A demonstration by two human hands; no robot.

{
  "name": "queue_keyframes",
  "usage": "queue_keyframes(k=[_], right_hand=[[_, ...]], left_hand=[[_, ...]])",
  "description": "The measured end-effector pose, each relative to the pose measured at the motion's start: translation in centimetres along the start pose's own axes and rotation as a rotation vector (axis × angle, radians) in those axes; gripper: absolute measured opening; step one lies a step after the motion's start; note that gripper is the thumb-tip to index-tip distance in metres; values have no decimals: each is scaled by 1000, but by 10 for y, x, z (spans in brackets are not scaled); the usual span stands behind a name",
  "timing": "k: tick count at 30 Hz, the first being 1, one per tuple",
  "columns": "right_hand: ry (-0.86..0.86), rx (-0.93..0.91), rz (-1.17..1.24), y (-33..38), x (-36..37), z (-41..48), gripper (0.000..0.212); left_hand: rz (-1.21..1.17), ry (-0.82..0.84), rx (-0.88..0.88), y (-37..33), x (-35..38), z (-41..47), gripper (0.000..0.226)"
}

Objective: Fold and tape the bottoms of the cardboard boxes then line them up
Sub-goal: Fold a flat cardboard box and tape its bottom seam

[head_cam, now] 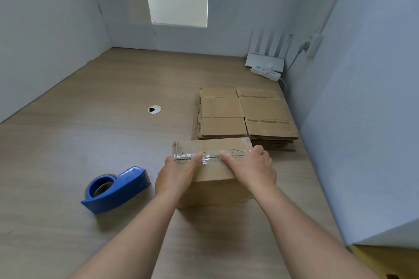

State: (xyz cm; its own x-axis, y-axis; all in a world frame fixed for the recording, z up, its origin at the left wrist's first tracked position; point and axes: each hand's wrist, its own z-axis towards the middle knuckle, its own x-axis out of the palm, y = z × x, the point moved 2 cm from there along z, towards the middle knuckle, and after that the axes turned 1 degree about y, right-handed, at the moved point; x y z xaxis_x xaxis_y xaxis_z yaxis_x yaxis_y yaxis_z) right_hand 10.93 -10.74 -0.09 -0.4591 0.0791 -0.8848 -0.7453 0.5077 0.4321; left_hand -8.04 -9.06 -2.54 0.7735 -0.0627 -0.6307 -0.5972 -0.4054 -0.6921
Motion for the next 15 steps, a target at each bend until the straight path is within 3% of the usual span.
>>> queue_keyframes(k=[2, 5, 8, 12, 15], right_hand=[[16, -28, 9, 1, -1, -1, 91], [30, -75, 239, -11, 0, 7, 55], [-8, -122, 385, -23, -1, 11, 28], [-98, -127, 438, -28, -2, 11, 40], [-109, -110, 410, -25, -1, 14, 41]], left_hand=[[16, -4, 25, 1, -1, -2, 69], [25, -37, 71, 4, -3, -3, 54], [-166, -21, 53, 16, 0, -1, 59], [-448, -33, -10, 24, 3, -2, 52], [-588, 47, -56, 27, 2, -9, 46]])
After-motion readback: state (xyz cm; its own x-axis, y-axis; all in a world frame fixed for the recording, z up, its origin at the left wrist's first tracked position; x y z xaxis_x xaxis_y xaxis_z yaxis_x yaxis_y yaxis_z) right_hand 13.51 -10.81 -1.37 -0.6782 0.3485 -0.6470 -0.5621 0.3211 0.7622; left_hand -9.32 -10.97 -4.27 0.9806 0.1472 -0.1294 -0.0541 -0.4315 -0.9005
